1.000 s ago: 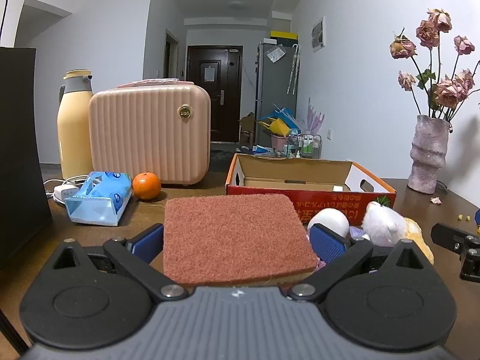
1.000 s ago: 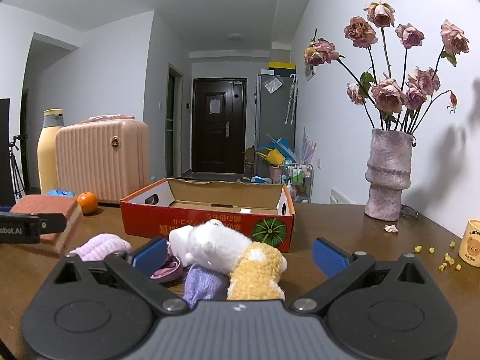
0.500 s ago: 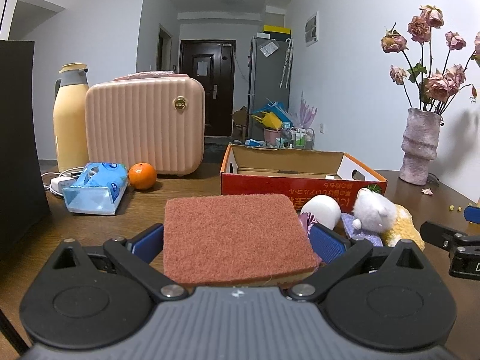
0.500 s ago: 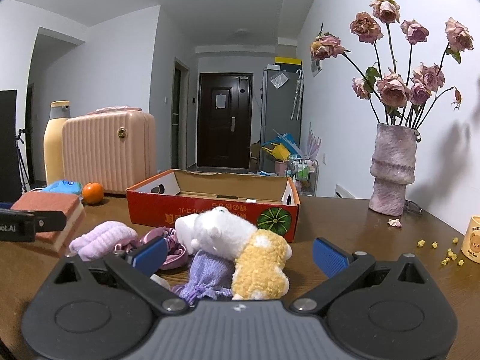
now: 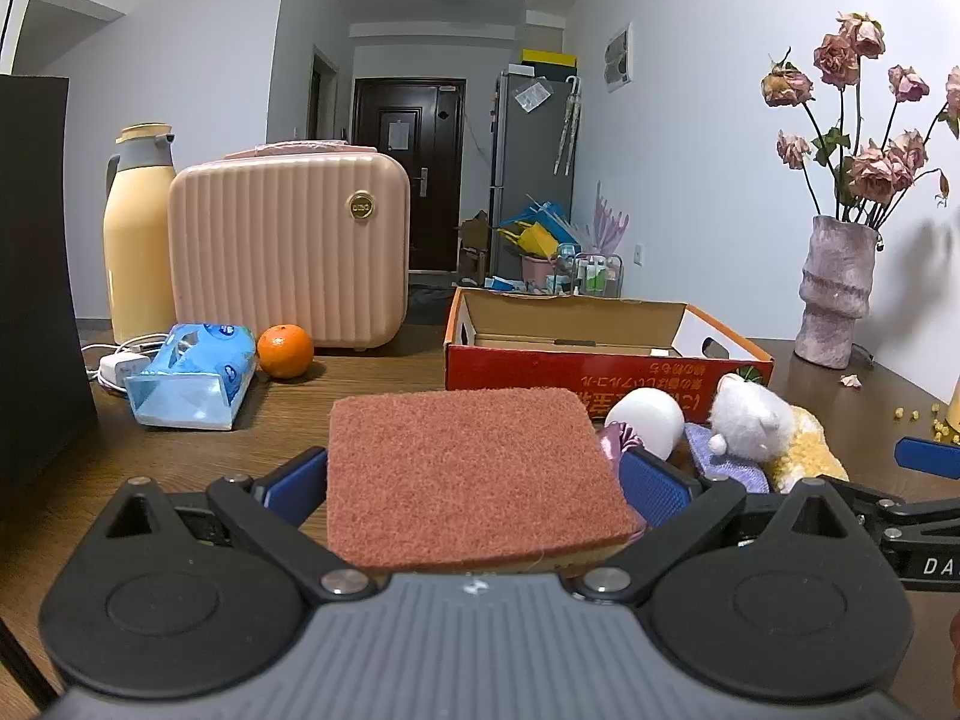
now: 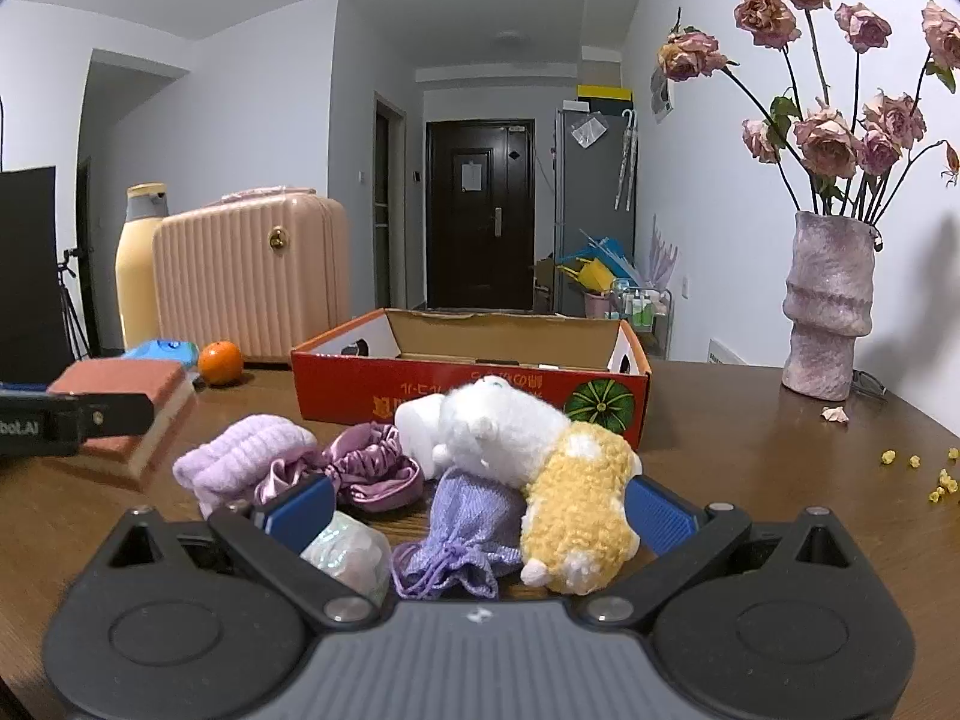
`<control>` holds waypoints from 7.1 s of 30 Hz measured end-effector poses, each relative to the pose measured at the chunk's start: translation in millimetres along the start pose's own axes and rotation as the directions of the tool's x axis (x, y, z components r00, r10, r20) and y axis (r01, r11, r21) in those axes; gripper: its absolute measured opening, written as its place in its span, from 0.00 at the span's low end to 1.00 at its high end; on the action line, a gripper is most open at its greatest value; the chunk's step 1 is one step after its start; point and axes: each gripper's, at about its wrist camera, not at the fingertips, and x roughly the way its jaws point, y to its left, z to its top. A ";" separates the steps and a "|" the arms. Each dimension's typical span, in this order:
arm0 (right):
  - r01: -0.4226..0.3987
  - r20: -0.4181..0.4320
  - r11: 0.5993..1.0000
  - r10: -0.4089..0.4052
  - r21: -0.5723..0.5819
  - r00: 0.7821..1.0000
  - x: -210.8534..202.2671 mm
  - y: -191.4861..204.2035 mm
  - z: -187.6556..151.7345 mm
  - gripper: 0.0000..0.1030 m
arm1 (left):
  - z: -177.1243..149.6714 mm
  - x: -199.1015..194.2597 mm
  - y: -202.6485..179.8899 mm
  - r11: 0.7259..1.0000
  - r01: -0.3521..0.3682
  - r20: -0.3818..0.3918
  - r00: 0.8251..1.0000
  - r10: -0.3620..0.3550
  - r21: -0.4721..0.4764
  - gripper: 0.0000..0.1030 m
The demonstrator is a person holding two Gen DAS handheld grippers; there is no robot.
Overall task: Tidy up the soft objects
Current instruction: 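Grasp the clear plastic bag with the right gripper and lift it, then carry the plastic bag over the box and open the right gripper, then lower the left gripper into the box and release the red sponge, then withdraw both grippers from the box, then move both grippers down to the pile of soft items beside the box, then grasp the white-and-yellow plush lamb with the right gripper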
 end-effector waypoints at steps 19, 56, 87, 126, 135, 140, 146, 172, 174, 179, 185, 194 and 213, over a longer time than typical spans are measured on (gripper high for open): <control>-0.108 -0.068 0.992 0.104 -0.070 0.992 19.7 36.4 -6.1 0.98 | -2.2 6.2 17.8 1.000 0.006 -0.028 1.000 -0.005 0.011 1.00; -0.075 0.219 0.979 0.032 0.190 0.975 98.6 -91.0 83.8 0.30 | 107.2 180.2 -48.2 0.996 0.086 -0.055 0.995 -0.087 -0.025 1.00; 0.050 -0.077 0.993 -0.042 0.109 0.996 236.4 -101.2 120.0 0.90 | 99.0 285.0 -69.7 0.998 0.056 -0.159 0.986 -0.054 0.006 1.00; -0.089 -0.093 0.996 0.091 0.020 0.992 230.7 -65.9 105.9 0.79 | 106.1 263.2 -75.3 0.996 0.044 -0.144 0.988 -0.055 -0.075 1.00; -0.035 -0.038 0.997 0.037 0.064 0.999 187.9 -78.6 95.7 0.96 | 100.5 219.9 -61.2 0.998 -0.011 -0.061 0.998 0.007 -0.065 1.00; -0.022 -0.005 0.997 0.023 0.079 1.000 162.0 -80.5 87.9 0.97 | 90.7 195.4 -58.7 0.999 -0.025 -0.032 0.999 0.024 -0.042 1.00; -0.022 0.025 0.996 0.020 0.086 1.000 135.3 -75.5 78.5 1.00 | 79.7 166.9 -56.3 0.999 -0.033 -0.003 0.999 0.033 -0.024 1.00; -0.008 0.050 1.000 0.008 0.013 0.999 36.6 -32.9 24.1 1.00 | 28.2 72.7 -34.8 0.999 -0.046 0.007 0.999 0.046 0.007 1.00; -0.009 0.049 1.000 0.008 0.014 0.999 31.4 -31.9 20.8 1.00 | 24.5 65.8 -32.6 0.999 -0.043 0.007 0.999 0.043 0.011 1.00; 0.002 0.037 1.000 -0.003 0.023 0.999 20.0 -31.6 12.3 1.00 | 15.9 50.0 -27.0 0.999 -0.040 0.003 0.999 0.040 0.014 1.00; 0.001 0.017 0.999 -0.002 0.041 1.000 15.5 -32.7 5.1 1.00 | 2.5 34.4 -16.3 1.000 -0.027 -0.017 0.999 0.027 0.015 1.00; 0.014 -0.035 0.996 -0.011 0.083 0.999 32.4 -37.7 3.8 1.00 | -0.3 35.4 -6.3 1.000 -0.022 -0.051 0.998 0.021 -0.015 1.00; -0.007 -0.217 0.966 0.065 0.260 0.974 106.3 -55.0 1.2 0.82 | -3.2 51.9 19.3 0.996 -0.087 -0.093 0.992 0.084 -0.022 1.00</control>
